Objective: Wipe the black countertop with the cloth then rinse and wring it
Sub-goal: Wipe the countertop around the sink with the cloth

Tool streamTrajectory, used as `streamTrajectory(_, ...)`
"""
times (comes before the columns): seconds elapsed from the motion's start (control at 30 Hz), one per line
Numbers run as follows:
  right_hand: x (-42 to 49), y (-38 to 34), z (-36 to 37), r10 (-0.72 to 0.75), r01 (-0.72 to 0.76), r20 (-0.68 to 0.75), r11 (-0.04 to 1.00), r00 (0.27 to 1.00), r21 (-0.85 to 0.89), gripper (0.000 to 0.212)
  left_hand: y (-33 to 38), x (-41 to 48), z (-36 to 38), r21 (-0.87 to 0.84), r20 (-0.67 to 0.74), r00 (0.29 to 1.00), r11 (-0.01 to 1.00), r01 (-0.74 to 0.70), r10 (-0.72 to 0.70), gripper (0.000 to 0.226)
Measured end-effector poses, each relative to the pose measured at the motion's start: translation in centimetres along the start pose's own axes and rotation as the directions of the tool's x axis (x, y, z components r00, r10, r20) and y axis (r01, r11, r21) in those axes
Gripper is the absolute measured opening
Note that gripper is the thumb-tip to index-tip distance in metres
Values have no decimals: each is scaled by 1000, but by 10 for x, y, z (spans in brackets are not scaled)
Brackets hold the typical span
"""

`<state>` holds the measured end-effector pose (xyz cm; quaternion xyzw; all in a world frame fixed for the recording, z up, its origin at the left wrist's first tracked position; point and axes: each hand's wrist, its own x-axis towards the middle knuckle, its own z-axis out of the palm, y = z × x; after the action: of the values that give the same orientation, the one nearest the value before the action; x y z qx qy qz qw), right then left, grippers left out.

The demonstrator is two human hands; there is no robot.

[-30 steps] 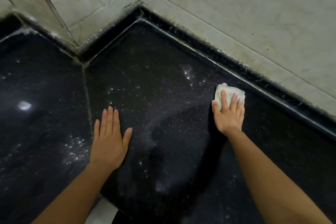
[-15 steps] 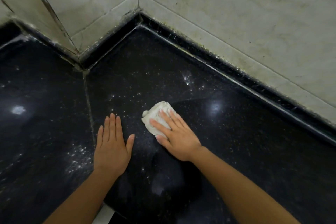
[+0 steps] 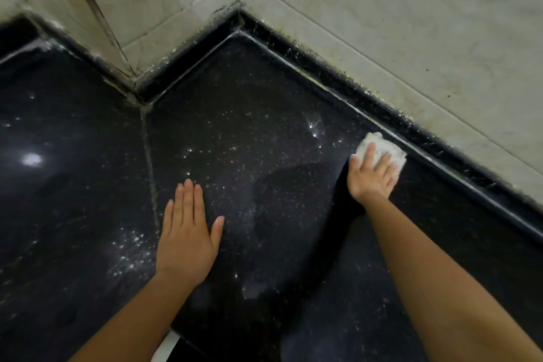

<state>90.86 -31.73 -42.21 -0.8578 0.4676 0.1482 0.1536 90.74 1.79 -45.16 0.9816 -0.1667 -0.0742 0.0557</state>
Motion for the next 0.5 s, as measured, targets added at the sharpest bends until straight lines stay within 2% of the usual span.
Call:
streamTrajectory(0.1, -20, -44, 17, -186, 187, 22, 980, 982, -70, 59, 0, 0, -1, 6, 5, 1000, 1000, -2, 2, 72)
streamTrajectory(0.17, -41, -73, 32, -343, 347, 62, 935, 937, -78, 59, 0, 0, -1, 2, 7, 1000, 1000, 1, -1, 72)
streamTrajectory(0.3, -84, -106, 56, -593, 608, 168, 792, 788, -59, 56, 1, 1, -3, -5, 18, 1000, 1000, 10, -10, 73)
streamTrajectory(0.43, -89, -93, 54, -737, 766, 221, 636, 639, -93, 54, 1, 2, -5, -11, 43, 999, 1000, 11, -11, 75)
streamTrajectory(0.5, -76, -76, 45, -760, 798, 246, 587, 601, -135, 53, 1, 3, -7, 1, 64, 998, 1000, 6, -7, 75)
